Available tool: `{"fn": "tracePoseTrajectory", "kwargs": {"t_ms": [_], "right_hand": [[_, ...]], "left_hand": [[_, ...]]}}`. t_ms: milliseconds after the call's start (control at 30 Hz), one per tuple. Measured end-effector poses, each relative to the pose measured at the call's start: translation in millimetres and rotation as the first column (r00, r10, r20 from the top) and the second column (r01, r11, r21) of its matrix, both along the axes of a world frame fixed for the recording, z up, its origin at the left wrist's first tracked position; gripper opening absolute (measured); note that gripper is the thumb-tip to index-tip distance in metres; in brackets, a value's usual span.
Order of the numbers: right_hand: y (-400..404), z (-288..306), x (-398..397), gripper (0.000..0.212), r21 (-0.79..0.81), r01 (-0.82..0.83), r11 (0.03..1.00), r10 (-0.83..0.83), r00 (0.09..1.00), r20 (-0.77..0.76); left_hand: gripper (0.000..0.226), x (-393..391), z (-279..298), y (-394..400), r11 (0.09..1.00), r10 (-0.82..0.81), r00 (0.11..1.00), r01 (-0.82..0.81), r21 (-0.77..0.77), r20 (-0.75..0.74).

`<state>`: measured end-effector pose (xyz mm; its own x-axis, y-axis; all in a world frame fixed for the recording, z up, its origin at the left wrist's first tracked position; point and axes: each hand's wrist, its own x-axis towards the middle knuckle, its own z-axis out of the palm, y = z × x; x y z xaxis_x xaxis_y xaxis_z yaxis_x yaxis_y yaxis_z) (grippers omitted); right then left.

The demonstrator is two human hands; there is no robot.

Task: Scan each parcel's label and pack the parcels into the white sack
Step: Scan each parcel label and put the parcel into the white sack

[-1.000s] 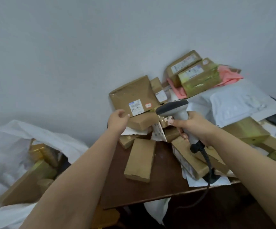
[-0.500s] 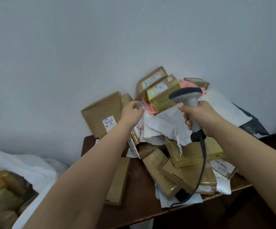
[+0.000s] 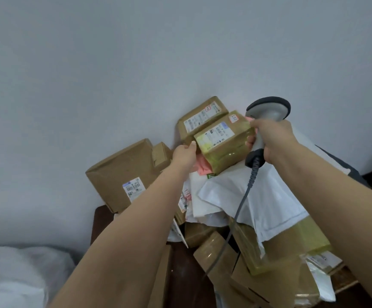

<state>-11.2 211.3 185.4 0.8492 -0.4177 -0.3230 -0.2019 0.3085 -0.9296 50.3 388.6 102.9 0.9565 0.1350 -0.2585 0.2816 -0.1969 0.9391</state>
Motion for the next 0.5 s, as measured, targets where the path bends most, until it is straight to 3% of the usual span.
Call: {"fn": "tracePoseTrajectory", "kwargs": {"t_ms": [133,233,333,500], "right_hand": [[1,-6,7,0.013,-0.061,0.085,0.995,-0.084,0.996,0.007],[-1,-7,5,0.019,-0.091,0.064,0.994,-0.065,0.998,-0.004],[3,-7,-2,0.018,-0.005,0.004,1.000,-0.004,1.000,0.006],[5,0,-32,0.025,0.003,0.001,1.000,-0.001,0.997,0.079]], "left_hand": [[0.044,10,-5,-5,0.998,-0.023,0.998,0.019,-0.053,-0.065],[0.032,2,-3,-9,0.992,-0.106,0.989,0.099,-0.077,-0.104],[0.023,-10,4,-15,0.985,-0.130,0.988,0.119,-0.123,-0.083],[0.032,-44,16,-12,0.969,-0.072,0.997,0.066,-0.237,-0.017]]}}
